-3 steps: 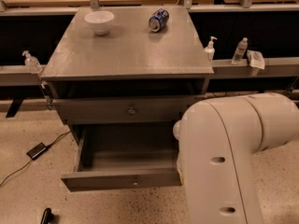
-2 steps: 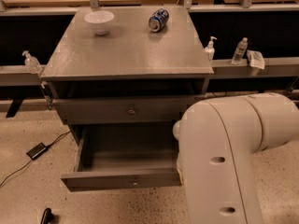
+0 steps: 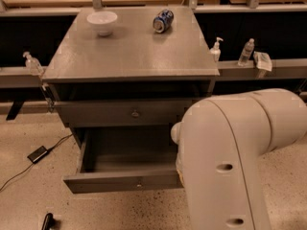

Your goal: Close middle drawer

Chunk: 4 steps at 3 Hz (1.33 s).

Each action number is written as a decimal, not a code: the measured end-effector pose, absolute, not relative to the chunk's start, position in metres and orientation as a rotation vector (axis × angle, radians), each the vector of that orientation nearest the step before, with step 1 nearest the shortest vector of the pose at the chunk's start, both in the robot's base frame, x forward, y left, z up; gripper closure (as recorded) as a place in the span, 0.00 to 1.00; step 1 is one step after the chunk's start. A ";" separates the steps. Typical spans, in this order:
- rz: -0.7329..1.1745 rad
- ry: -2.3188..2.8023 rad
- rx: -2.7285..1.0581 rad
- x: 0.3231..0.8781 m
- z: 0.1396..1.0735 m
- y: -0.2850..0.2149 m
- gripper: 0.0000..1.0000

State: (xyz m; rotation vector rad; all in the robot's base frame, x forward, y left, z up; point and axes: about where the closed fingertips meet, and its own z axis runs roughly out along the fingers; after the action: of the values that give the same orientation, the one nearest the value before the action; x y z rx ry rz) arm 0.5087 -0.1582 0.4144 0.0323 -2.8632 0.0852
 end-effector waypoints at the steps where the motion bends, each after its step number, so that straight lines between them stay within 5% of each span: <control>1: 0.100 -2.941 0.066 0.525 0.423 -0.151 1.00; 4: 0.106 -3.084 0.084 0.567 0.433 -0.141 1.00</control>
Offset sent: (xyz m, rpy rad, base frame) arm 0.1091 0.0385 0.0441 -0.0103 -0.4208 0.0905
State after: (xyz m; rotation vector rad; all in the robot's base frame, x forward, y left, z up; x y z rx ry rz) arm 0.5668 -0.1405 0.4334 0.0843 -3.0839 0.1059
